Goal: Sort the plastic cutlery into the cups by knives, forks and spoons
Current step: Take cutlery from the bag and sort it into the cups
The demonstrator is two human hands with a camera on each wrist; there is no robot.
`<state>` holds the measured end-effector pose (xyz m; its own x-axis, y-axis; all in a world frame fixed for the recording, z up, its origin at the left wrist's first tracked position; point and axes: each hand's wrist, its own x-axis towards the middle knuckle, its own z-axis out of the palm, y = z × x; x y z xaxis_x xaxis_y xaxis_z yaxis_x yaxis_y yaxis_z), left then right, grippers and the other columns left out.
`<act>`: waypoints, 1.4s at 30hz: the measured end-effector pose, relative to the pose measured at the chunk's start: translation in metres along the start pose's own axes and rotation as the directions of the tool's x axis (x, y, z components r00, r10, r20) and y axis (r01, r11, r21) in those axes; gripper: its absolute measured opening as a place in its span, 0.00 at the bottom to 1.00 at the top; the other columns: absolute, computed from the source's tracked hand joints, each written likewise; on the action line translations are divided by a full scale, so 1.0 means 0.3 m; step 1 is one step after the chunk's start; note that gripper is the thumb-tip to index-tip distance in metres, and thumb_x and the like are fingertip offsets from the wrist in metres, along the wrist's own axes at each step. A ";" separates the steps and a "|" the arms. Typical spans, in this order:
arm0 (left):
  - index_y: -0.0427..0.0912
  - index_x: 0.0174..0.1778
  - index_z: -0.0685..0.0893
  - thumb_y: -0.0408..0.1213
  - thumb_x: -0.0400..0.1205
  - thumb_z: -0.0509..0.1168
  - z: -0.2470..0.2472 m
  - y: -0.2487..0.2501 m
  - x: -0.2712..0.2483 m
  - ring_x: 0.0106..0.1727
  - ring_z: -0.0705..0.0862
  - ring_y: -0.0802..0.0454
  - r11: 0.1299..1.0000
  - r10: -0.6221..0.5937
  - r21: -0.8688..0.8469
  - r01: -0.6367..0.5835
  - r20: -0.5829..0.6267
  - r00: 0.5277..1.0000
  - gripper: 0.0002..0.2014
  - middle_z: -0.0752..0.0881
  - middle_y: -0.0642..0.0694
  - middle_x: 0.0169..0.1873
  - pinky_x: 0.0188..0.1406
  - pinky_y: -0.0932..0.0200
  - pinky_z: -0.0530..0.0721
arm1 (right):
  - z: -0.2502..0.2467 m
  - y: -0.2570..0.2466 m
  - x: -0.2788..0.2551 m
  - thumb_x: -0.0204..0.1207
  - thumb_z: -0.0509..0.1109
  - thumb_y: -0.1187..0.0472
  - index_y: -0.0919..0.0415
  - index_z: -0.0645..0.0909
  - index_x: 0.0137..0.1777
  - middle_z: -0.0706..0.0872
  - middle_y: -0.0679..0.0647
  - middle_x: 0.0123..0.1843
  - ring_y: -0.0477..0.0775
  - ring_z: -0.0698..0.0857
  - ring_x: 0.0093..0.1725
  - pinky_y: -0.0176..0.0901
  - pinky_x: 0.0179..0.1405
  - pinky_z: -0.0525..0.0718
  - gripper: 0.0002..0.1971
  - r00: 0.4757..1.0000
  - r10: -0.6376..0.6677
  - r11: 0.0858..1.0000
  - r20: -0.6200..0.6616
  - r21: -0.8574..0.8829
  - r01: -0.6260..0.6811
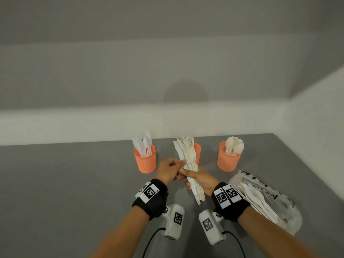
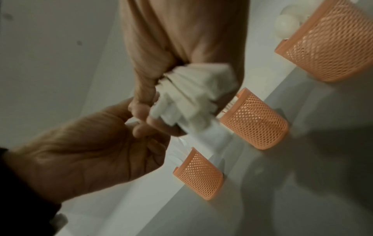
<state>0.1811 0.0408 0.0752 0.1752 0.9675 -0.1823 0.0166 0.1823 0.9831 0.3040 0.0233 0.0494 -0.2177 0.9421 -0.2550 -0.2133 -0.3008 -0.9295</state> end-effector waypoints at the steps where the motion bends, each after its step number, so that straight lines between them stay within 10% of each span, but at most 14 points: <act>1: 0.34 0.38 0.78 0.32 0.82 0.63 -0.001 0.001 -0.003 0.14 0.78 0.62 1.000 0.002 0.015 -0.002 -0.007 1.000 0.08 0.81 0.42 0.27 0.17 0.71 0.78 | -0.001 -0.002 -0.005 0.78 0.67 0.63 0.56 0.80 0.54 0.89 0.57 0.35 0.44 0.77 0.19 0.33 0.19 0.77 0.07 1.000 0.006 1.000 0.009 0.006 -0.006; 14: 0.42 0.35 0.81 0.39 0.80 0.68 0.011 -0.027 -0.002 0.21 0.82 0.63 0.999 0.026 0.046 -0.022 -0.096 0.995 0.08 0.84 0.48 0.27 0.25 0.67 0.78 | -0.017 0.019 -0.014 0.77 0.69 0.60 0.65 0.78 0.63 0.88 0.59 0.44 0.47 0.87 0.27 0.36 0.25 0.83 0.16 0.983 -0.087 0.996 -0.162 -0.029 0.084; 24: 0.31 0.52 0.83 0.35 0.84 0.60 0.017 -0.043 0.015 0.27 0.84 0.58 1.000 -0.005 0.010 0.006 -0.070 0.998 0.11 0.84 0.44 0.33 0.27 0.67 0.82 | -0.026 0.015 -0.019 0.78 0.68 0.61 0.65 0.78 0.64 0.89 0.64 0.47 0.55 0.90 0.34 0.42 0.30 0.87 0.16 0.993 -0.027 0.993 -0.116 0.113 0.040; 30: 0.40 0.45 0.72 0.35 0.87 0.48 0.011 -0.024 0.028 0.29 0.80 0.49 0.984 -0.023 -0.175 -0.028 -0.280 0.960 0.10 0.78 0.43 0.30 0.31 0.58 0.80 | -0.036 0.013 -0.005 0.78 0.68 0.60 0.68 0.79 0.63 0.87 0.65 0.57 0.60 0.88 0.53 0.45 0.46 0.88 0.17 0.988 0.015 0.987 -0.155 0.160 0.010; 35: 0.42 0.35 0.73 0.39 0.83 0.59 0.002 -0.008 0.021 0.11 0.62 0.62 0.999 -0.022 -0.049 0.010 -0.240 0.970 0.10 0.65 0.50 0.21 0.11 0.70 0.60 | -0.058 0.013 -0.007 0.79 0.66 0.58 0.64 0.80 0.58 0.89 0.58 0.46 0.48 0.88 0.34 0.36 0.34 0.87 0.12 0.986 0.031 0.988 -0.166 0.156 -0.005; 42: 0.32 0.48 0.83 0.36 0.80 0.66 0.061 -0.017 -0.008 0.19 0.82 0.64 0.998 0.058 0.030 -0.053 -0.194 0.979 0.09 0.84 0.46 0.29 0.16 0.73 0.74 | -0.033 0.012 0.005 0.80 0.64 0.59 0.67 0.79 0.62 0.89 0.59 0.44 0.50 0.90 0.35 0.38 0.32 0.87 0.15 0.994 0.029 0.988 -0.109 0.155 -0.012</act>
<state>0.1985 0.0344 0.0708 -0.0188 0.9920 -0.1250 0.0369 0.1256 0.9914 0.3123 0.0250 0.0432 -0.1184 0.9434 -0.3099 -0.3552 -0.3317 -0.8740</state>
